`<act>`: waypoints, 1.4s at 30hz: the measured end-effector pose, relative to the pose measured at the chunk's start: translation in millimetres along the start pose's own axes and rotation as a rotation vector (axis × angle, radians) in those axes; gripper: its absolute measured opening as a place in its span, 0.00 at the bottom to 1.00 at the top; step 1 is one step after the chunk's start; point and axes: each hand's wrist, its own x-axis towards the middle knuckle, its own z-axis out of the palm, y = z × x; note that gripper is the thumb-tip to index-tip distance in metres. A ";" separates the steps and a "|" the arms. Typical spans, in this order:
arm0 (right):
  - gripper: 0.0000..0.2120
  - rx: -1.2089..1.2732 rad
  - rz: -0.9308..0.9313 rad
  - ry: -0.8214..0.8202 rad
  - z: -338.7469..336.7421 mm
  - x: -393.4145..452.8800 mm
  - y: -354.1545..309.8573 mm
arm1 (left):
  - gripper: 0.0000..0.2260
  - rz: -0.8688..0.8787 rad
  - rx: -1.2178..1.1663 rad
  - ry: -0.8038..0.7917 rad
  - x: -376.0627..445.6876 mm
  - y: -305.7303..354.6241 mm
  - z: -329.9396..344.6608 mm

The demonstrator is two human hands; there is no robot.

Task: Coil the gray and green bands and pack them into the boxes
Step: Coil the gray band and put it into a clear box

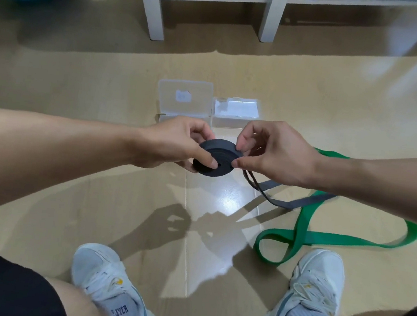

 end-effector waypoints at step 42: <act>0.15 -0.061 -0.062 -0.018 -13.3 12.3 -3.0 | 0.08 0.008 0.133 0.099 2.2 7.4 9.8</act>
